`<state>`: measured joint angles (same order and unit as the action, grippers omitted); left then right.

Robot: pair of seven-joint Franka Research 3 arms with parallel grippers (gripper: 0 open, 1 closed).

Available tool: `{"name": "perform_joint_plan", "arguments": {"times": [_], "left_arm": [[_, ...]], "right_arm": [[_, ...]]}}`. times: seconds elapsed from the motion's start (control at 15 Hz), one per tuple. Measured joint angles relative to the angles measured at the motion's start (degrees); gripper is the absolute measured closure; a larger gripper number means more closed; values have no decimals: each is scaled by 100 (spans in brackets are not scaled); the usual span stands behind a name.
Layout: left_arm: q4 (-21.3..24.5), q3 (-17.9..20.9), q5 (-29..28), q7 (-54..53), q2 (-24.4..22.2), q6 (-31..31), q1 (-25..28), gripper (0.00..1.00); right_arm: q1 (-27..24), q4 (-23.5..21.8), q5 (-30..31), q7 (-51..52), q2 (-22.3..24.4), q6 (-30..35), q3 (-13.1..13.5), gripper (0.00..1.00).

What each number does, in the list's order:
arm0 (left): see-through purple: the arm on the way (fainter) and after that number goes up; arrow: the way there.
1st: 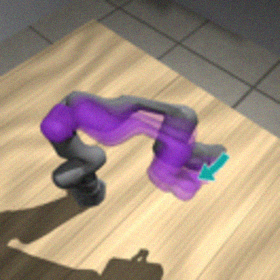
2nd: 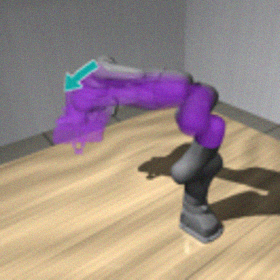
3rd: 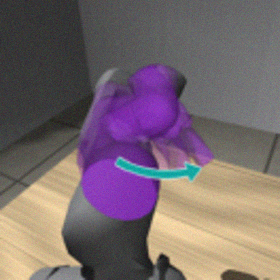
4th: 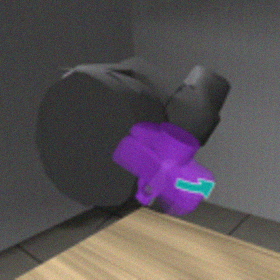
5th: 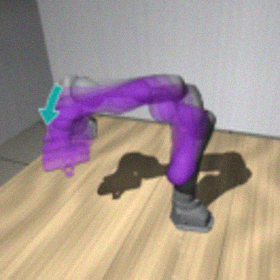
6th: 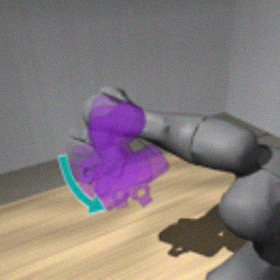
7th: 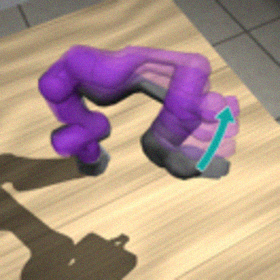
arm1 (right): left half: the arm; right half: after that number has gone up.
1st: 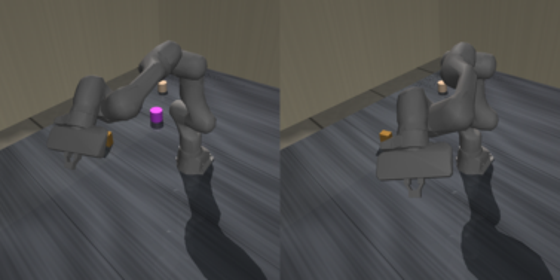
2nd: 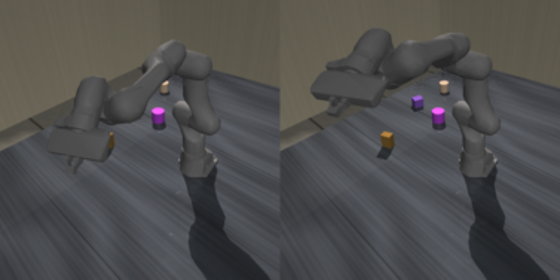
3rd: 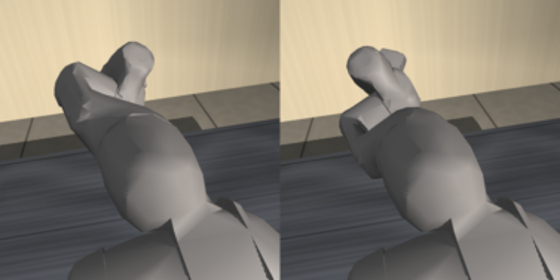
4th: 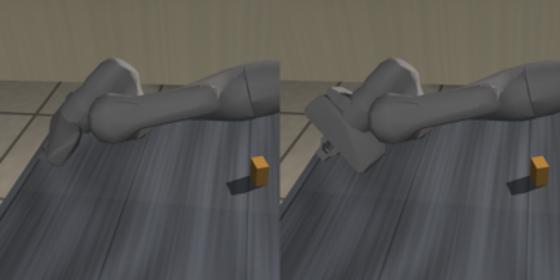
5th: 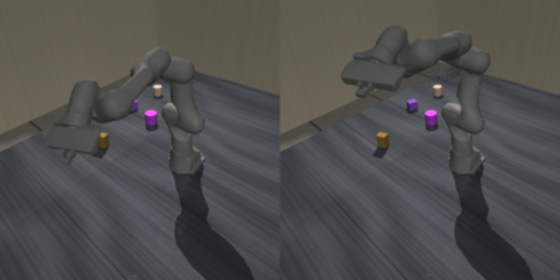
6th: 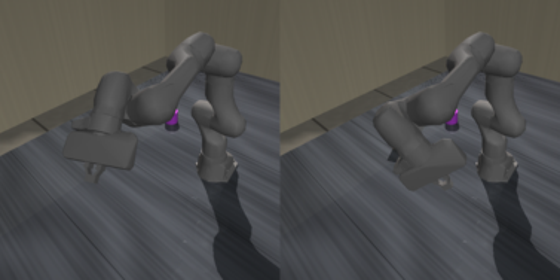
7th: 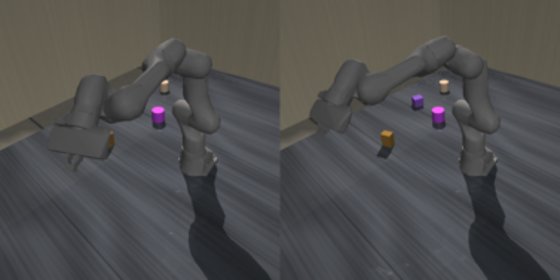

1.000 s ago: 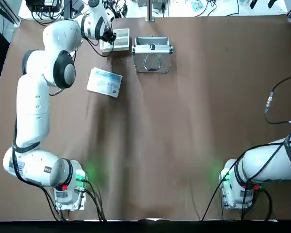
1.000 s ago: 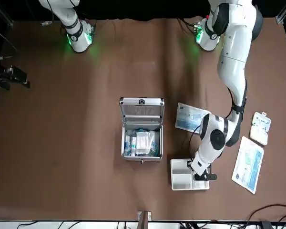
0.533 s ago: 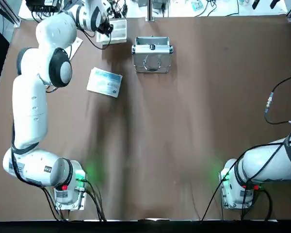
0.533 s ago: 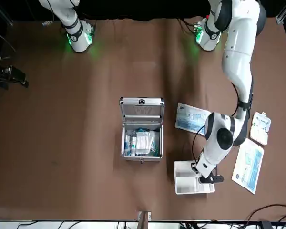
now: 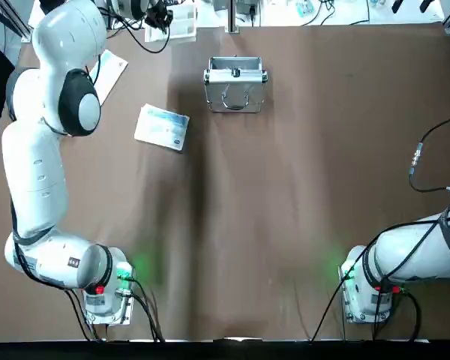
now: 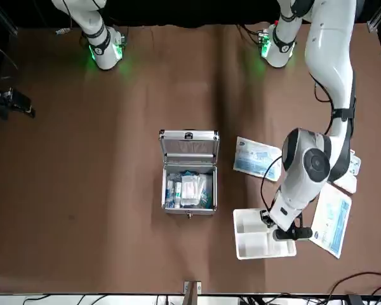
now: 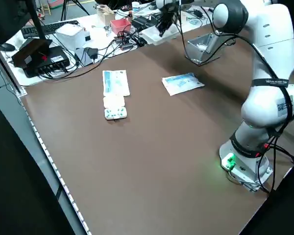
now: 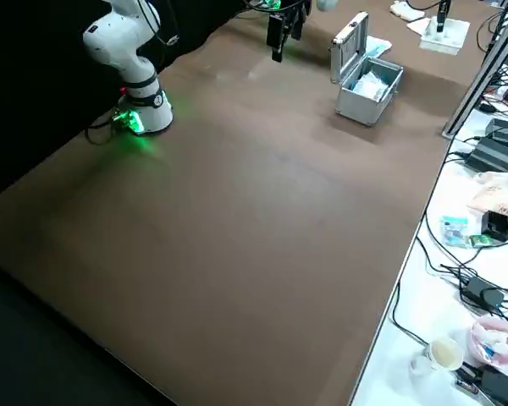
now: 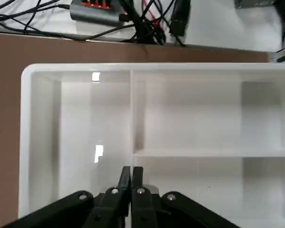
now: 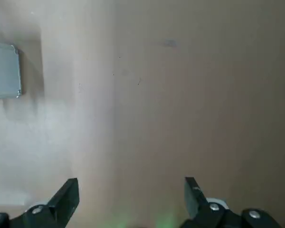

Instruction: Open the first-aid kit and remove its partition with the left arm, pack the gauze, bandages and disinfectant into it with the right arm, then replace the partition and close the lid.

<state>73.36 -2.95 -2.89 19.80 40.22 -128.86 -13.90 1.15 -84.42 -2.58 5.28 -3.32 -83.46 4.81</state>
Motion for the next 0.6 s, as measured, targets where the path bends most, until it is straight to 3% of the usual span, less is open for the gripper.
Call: {"name": "perform_joint_plan", "arguments": {"times": [0.6], "left_arm": [[24, -196, 0, 985, -140, 34, -738, 97]], "right_arm": [[9, -8, 0, 58, 0, 6, -22, 2]]}}
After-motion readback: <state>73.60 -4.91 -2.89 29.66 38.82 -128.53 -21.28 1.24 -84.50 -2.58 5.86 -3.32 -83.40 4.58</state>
